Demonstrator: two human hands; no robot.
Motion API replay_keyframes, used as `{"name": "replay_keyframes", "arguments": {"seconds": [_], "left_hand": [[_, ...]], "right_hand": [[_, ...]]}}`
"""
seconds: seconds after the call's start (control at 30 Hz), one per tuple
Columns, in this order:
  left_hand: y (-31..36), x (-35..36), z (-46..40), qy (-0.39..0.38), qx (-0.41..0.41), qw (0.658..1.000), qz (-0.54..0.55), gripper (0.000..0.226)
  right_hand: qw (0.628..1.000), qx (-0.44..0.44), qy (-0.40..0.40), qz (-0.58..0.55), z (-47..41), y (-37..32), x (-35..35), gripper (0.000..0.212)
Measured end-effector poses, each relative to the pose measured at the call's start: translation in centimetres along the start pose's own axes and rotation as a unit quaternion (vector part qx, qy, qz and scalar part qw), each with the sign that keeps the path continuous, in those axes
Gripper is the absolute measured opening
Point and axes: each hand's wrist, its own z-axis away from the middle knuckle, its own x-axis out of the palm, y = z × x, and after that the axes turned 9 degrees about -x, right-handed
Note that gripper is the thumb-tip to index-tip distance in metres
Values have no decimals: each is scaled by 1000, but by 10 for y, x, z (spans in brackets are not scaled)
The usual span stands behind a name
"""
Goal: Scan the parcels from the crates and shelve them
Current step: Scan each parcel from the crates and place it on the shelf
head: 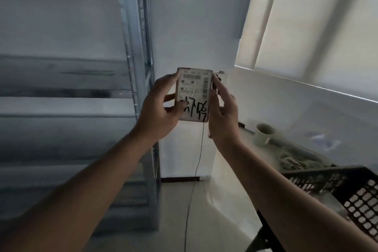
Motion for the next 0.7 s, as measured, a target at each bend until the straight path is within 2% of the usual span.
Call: {"name": "replay_keyframes", "arguments": {"seconds": [0.33, 0.7], "left_hand": [[-43, -224, 54, 70, 9, 995, -63, 73], [-101, -392, 67, 152, -10, 980, -131, 71]], "right_hand": [[996, -36, -74, -30, 63, -43, 219, 46], [985, -15, -151, -86, 75, -55, 413, 39]]}}
